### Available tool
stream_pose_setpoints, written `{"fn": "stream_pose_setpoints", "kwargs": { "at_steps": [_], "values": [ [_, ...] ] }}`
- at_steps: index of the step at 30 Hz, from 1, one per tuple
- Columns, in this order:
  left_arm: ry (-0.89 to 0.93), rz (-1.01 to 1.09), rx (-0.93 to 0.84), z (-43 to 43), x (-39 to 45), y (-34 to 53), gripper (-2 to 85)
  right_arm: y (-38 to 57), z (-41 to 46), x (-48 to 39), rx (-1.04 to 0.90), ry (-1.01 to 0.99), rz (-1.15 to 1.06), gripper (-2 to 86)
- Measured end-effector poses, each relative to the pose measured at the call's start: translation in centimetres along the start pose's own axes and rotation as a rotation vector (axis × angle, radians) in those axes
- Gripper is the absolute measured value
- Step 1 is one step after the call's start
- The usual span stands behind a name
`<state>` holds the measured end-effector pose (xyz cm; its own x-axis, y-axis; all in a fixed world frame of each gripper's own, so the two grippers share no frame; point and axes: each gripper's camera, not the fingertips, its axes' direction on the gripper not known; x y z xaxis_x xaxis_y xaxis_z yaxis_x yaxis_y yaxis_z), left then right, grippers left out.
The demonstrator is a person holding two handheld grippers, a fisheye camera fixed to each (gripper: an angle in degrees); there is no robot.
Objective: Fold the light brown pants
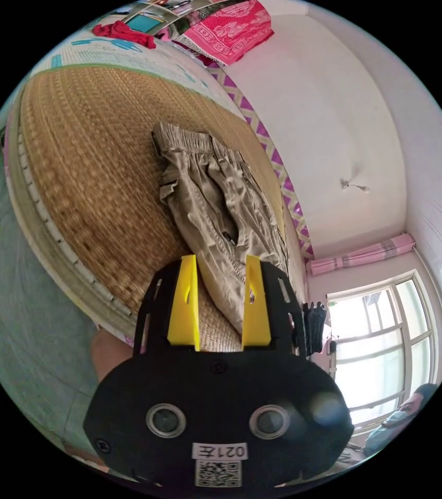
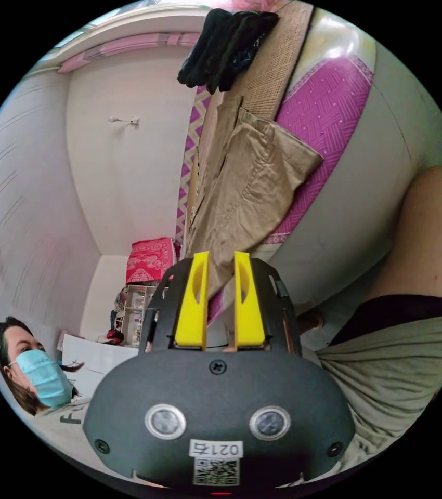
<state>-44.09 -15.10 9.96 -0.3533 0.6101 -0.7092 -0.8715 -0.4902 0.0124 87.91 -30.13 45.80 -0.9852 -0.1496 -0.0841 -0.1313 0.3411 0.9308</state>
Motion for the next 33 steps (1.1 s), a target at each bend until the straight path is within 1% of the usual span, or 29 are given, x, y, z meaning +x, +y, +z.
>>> {"fn": "stream_pose_setpoints", "kwargs": {
  "at_steps": [5, 10, 12, 19, 26, 28, 30, 33],
  "values": [
    [-0.002, 0.017, -0.03, 0.2, 0.4, -2.0, 13.2, -0.7, 1.9, 1.9, -0.028, -0.001, 0.081, 9.9],
    [-0.008, 0.045, -0.043, 0.1, 0.8, -2.7, 13.1, 0.5, 2.1, 3.1, -0.047, 0.007, 0.118, 10.0],
    [-0.002, 0.045, -0.047, -0.1, 0.8, -3.1, 12.8, 1.2, 2.4, 4.3, -0.069, -0.018, 0.158, 10.0],
    [0.015, 0.036, -0.06, 0.1, 0.6, -4.9, 11.3, 0.6, 4.3, 6.9, -0.012, -0.065, 0.19, 8.1],
    [0.01, 0.038, -0.081, 0.7, 1.6, -7.2, 11.2, 2.2, 4.8, 9.5, 0.025, -0.114, 0.216, 6.1],
    [-0.005, 0.038, -0.086, 0.9, 1.8, -7.8, 9.5, 2.4, 5.0, 9.6, 0.037, -0.102, 0.202, 5.5],
    [-0.027, 0.019, -0.08, 0.3, 1.6, -8.2, 5.0, 2.6, 5.2, 10.1, 0.049, -0.122, 0.206, 3.4],
    [0.031, 0.023, -0.059, -1.7, 1.4, -8.2, 0.4, 2.9, 5.1, 10.4, 0.067, -0.15, 0.192, 0.9]
  ]
}}
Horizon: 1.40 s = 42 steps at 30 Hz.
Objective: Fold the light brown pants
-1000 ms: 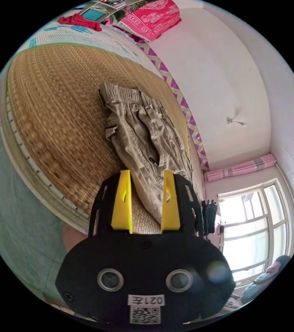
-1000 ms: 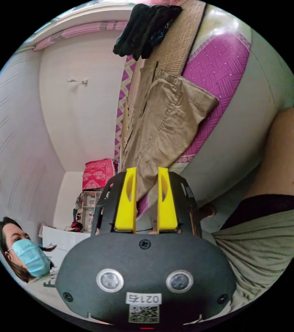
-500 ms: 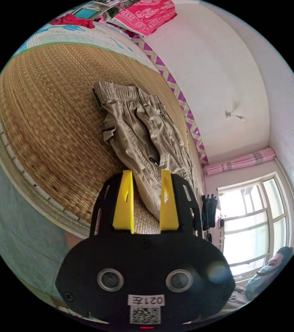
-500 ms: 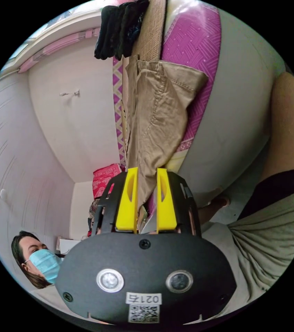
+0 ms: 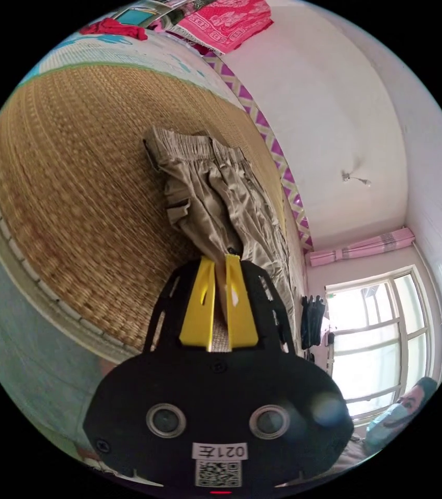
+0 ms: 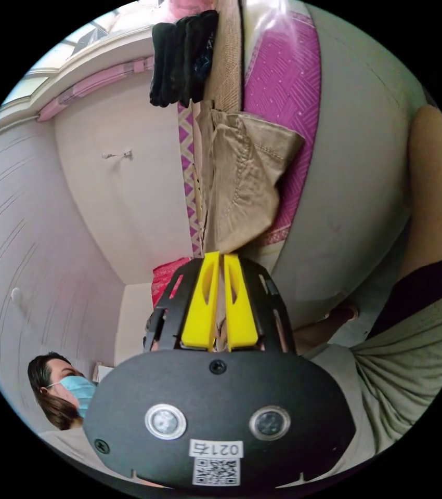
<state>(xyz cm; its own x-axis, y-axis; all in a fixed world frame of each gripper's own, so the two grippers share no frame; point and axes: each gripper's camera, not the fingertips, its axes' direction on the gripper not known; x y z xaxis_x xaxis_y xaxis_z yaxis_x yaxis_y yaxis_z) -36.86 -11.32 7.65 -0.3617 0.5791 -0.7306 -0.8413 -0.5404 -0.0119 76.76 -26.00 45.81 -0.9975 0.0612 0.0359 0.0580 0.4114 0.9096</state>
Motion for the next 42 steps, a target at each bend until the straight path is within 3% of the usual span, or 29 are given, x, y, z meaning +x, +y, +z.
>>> {"fn": "stream_pose_setpoints", "kwargs": {
  "at_steps": [7, 13, 21, 28, 32, 38, 42],
  "values": [
    [-0.017, 0.187, -0.022, -2.9, 6.4, -0.8, -0.9, -0.5, 1.0, -3.1, -0.042, -0.02, -0.138, -0.6],
    [-0.122, 0.343, -0.047, -1.2, 17.9, -7.9, -0.9, -5.4, 5.8, -10.3, -0.104, -0.031, -0.306, -0.7],
    [-0.36, 0.482, -0.2, 14.8, 32.9, -24.0, -1.0, -20.6, 21.2, -18.7, -0.191, 0.091, -0.452, -0.7],
    [-0.551, 0.421, -0.3, 30.8, 32.0, -31.2, -0.8, -32.6, 36.4, -17.3, -0.192, 0.27, -0.426, -0.2],
    [-0.507, 0.434, -0.28, 33.7, 28.4, -31.7, 0.1, -37.2, 43.4, -14.0, -0.302, 0.345, -0.381, 1.8],
    [-0.159, 0.424, -0.161, 26.7, 22.8, -31.1, 4.3, -34.4, 36.7, -15.8, -0.234, 0.371, -0.59, 3.6],
    [-0.135, 0.565, -0.175, 24.1, 23.1, -26.9, 3.3, -29.1, 33.9, -17.3, -0.285, 0.548, -0.814, 0.5]
  ]
}}
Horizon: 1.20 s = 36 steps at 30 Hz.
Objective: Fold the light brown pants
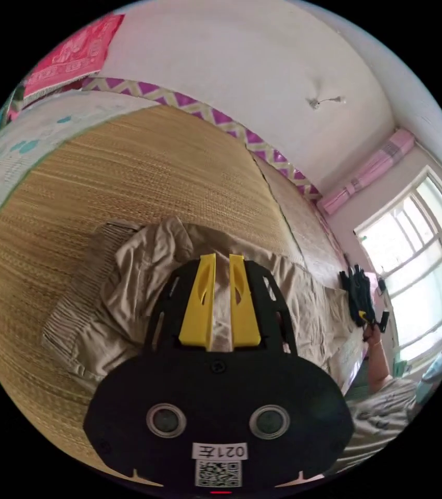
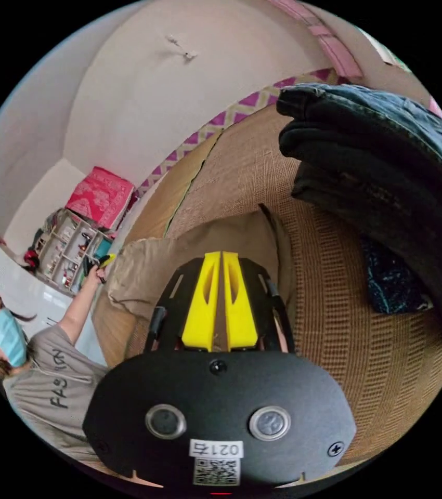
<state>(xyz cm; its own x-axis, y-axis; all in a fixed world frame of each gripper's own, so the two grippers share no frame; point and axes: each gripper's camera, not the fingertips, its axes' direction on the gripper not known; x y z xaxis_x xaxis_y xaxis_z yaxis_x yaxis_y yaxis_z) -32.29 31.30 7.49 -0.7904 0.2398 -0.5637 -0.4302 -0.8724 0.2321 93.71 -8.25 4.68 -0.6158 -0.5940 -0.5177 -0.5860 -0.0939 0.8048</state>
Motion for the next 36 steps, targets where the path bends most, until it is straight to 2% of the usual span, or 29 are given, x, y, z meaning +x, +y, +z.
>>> {"fn": "stream_pose_setpoints", "kwargs": {
  "at_steps": [4, 6, 8, 10, 12, 14, 16, 18, 21, 27, 32, 36],
  "values": [
    [0.034, 0.215, -0.168, 3.6, 5.2, 3.7, 1.0, 2.9, 2.8, -4.1, -0.123, 0.168, -0.186, -0.6],
    [-0.139, 0.256, -0.357, 7.7, 6.1, 6.7, -0.4, 5.3, 8.1, -4.8, -0.305, 0.427, -0.268, -0.8],
    [-0.116, 0.235, -0.275, 6.8, 4.6, 7.9, -0.7, 7.0, 7.2, -5.2, -0.206, 0.465, -0.328, -0.8],
    [-0.075, 0.181, -0.278, 6.3, 2.8, 8.3, -0.9, 6.8, 6.1, -5.0, -0.228, 0.468, -0.29, -0.7],
    [-0.117, 0.151, -0.241, 4.9, 1.7, 9.5, -0.9, 6.3, 4.3, -5.0, -0.26, 0.502, -0.254, -0.2],
    [-0.146, 0.142, -0.179, 3.3, 1.7, 10.9, -0.9, 6.5, 1.1, -4.4, -0.176, 0.474, -0.169, 0.6],
    [-0.13, 0.133, -0.116, 1.7, 1.8, 12.8, -1.0, 7.4, -2.5, -3.1, -0.07, 0.357, -0.046, 2.7],
    [-0.036, 0.106, -0.059, 0.2, 1.5, 15.9, -1.0, 9.1, -5.4, -0.3, 0.002, 0.145, 0.171, 7.5],
    [0.071, 0.066, -0.019, -0.8, 0.6, 20.3, -1.0, 11.9, -6.4, 2.9, 0.055, -0.009, 0.417, 11.0],
    [0.24, -0.042, 0.031, -1.7, -3.3, 28.4, -1.0, 11.8, -8.0, 4.5, 0.117, -0.072, 0.59, 12.3],
    [0.213, -0.003, 0.052, -2.9, -4.4, 32.4, -1.0, 8.3, -8.4, 4.5, 0.123, -0.071, 0.643, 10.9],
    [0.258, -0.001, 0.084, -3.9, -5.5, 35.1, -1.0, 5.8, -8.6, 3.8, 0.147, -0.067, 0.676, 7.9]
  ]
}}
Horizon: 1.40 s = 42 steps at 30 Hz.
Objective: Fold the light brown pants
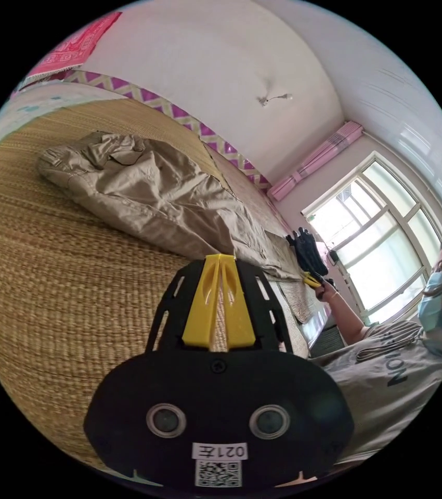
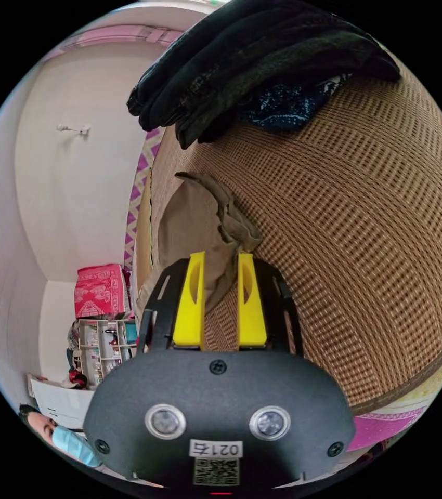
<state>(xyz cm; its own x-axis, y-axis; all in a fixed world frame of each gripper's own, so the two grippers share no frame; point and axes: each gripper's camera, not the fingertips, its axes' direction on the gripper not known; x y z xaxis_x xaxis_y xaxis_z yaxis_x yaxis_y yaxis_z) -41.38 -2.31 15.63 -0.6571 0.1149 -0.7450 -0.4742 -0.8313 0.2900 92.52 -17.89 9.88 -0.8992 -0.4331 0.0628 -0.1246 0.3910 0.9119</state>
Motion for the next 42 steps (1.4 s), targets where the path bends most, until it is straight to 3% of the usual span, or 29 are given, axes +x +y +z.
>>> {"fn": "stream_pose_setpoints", "kwargs": {
  "at_steps": [5, 7, 13, 17, 21, 26, 32, 37, 39, 42],
  "values": [
    [0.042, 0.004, 0.026, -2.0, -0.9, 2.9, -1.0, -0.7, -0.8, -2.3, 0.037, -0.099, 0.037, 1.0],
    [0.052, 0.003, 0.049, -3.2, -1.3, 4.2, -1.0, 0.1, -2.4, -7.1, 0.087, -0.108, -0.068, 0.4],
    [0.119, -0.024, 0.122, -5.9, -3.9, 9.2, -1.0, 10.0, -1.6, -36.2, 0.151, 0.009, -0.72, -0.1],
    [0.125, -0.037, 0.126, -6.6, -5.3, 12.8, -1.0, 26.3, 10.2, -54.0, 0.06, 0.159, -1.186, -0.2],
    [0.14, -0.086, 0.153, -7.7, -7.2, 16.4, -1.0, 40.8, 25.9, -60.2, -0.066, 0.268, -1.44, -0.3],
    [0.132, -0.095, 0.169, -9.5, -8.2, 18.5, -1.0, 48.1, 39.6, -57.8, -0.203, 0.474, -1.508, -0.3],
    [0.12, -0.065, 0.199, -10.0, -8.7, 17.5, -0.9, 49.5, 34.5, -61.1, -0.035, 0.327, -1.503, 0.0],
    [0.186, -0.077, 0.22, -8.5, -9.5, 14.3, -0.5, 50.1, 41.2, -61.3, -0.272, 0.426, -1.533, 2.0],
    [0.179, -0.122, 0.202, -8.6, -10.3, 12.7, 0.5, 46.8, 37.6, -61.9, -0.261, 0.245, -1.428, 5.8],
    [0.255, -0.187, 0.186, -9.0, -11.4, 10.3, 6.1, 41.4, 33.0, -61.9, -0.393, 0.03, -1.299, 8.6]
  ]
}}
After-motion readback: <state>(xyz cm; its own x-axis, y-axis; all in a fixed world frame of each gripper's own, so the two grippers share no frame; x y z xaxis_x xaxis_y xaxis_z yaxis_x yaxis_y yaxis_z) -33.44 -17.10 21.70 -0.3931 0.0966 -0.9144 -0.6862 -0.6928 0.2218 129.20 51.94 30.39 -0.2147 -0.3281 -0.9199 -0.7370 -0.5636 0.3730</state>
